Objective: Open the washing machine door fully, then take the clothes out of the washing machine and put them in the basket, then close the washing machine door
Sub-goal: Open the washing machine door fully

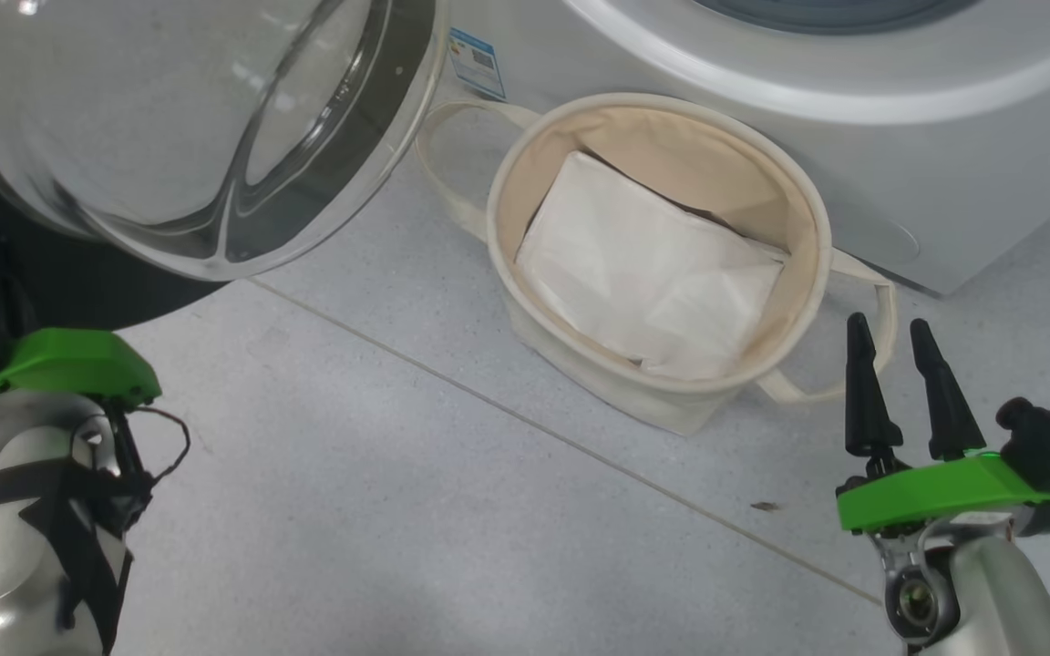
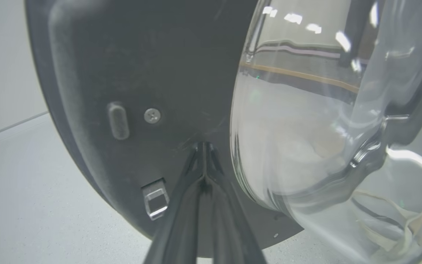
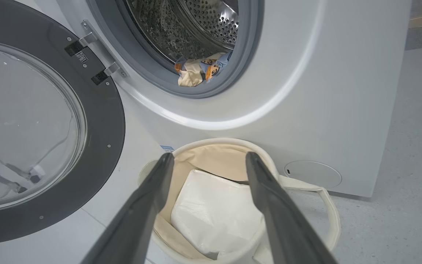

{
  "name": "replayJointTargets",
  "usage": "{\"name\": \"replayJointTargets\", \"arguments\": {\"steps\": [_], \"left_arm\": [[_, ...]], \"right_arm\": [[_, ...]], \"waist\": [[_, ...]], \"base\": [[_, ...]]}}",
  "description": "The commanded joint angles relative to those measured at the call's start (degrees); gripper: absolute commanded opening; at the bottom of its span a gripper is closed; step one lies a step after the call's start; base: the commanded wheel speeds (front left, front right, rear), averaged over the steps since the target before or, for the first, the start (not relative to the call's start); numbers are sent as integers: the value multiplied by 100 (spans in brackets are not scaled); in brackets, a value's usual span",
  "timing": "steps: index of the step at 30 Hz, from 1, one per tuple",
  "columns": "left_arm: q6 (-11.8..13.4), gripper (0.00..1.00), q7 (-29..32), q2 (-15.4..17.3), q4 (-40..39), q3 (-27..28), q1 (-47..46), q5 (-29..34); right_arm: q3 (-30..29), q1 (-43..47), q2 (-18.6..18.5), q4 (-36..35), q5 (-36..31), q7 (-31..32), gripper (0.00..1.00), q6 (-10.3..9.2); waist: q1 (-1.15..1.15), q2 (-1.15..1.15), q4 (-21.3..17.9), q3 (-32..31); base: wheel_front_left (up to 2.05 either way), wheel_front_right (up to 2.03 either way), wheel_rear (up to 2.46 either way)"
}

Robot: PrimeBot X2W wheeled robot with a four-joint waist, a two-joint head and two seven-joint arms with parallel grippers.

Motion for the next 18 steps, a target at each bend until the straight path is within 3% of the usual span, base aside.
{"name": "replayJointTargets", "arguments": {"steps": [1, 9, 18], "left_arm": [[51, 0, -68, 277, -116, 287, -148, 81], [-186, 0, -68, -153, -428, 430, 235, 684], [-412, 0, -68, -571, -1070, 72, 976, 1274]], "right_arm": [[143, -85, -2, -200, -43, -71, 100, 1], [176, -59, 7, -130, 51, -71, 100, 1], [218, 225, 14, 21, 392, -71, 100, 1]], "waist": [[-1, 0, -25, 23], [-1, 0, -164, -325], [-1, 0, -419, -1232]], "base": [[0, 0, 0], [0, 0, 0], [0, 0, 0]]}}
